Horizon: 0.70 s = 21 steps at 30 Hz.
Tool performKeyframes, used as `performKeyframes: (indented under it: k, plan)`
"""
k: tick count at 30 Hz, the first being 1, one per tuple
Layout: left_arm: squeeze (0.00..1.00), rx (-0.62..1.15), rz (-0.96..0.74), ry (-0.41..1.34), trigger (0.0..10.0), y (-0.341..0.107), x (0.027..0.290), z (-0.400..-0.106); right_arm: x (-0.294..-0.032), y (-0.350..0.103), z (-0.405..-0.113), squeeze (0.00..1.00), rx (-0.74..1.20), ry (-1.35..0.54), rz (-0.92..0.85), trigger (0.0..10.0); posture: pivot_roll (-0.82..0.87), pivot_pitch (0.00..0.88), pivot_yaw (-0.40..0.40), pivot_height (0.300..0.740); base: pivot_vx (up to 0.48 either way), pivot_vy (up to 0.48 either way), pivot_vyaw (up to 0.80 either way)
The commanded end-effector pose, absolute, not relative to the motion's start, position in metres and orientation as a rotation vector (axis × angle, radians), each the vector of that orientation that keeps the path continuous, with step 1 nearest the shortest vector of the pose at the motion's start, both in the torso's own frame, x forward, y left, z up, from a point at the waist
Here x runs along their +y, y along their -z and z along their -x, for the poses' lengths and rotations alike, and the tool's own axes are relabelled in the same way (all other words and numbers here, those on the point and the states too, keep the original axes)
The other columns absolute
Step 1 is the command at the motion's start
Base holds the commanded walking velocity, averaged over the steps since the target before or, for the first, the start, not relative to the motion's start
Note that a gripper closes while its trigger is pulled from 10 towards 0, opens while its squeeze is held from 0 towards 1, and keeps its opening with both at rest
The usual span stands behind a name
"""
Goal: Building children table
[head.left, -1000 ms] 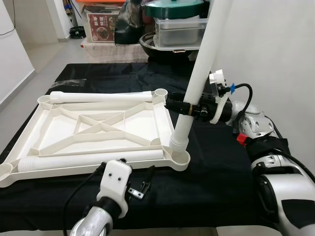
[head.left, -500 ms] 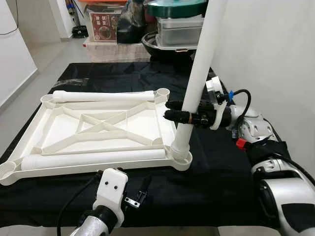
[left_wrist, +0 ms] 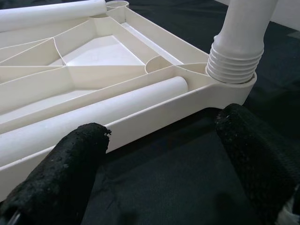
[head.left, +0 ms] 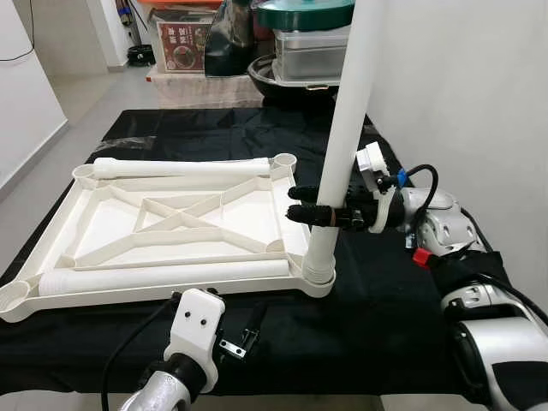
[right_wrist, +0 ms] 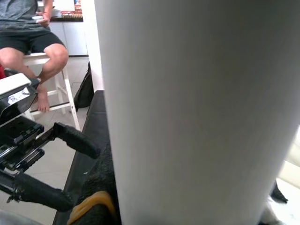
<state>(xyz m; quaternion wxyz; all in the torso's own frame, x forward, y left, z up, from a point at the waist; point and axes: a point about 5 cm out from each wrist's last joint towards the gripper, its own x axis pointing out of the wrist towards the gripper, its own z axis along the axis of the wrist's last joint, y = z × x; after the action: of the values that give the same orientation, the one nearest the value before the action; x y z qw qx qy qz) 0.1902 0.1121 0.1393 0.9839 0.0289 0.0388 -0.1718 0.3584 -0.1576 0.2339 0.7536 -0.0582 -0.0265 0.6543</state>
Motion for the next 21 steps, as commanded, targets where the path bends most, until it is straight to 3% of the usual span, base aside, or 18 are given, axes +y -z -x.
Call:
performKeyframes:
  k: [1, 10, 21]
  plan:
    - [0.0, 0.09, -0.069, 0.349, 10.0, -0.139, 0.114, -0.189, -0.155, -0.229, -0.355, 0.0, -0.034, -1.467, 0.138, 10.0, 0.18, 0.077, 0.009, 0.74, 0.0, 0.0, 0.0]
    - [0.0, 0.085, -0.07, 0.356, 10.0, -0.14, 0.113, -0.192, -0.149, -0.227, -0.356, 0.0, -0.007, -1.495, 0.096, 10.0, 0.17, 0.08, 0.009, 0.74, 0.0, 0.0, 0.0]
    - [0.0, 0.084, -0.074, 0.355, 10.0, -0.142, 0.112, -0.19, -0.142, -0.239, -0.367, 0.0, 0.03, -1.486, 0.168, 10.0, 0.18, 0.103, -0.002, 0.74, 0.0, 0.0, 0.0]
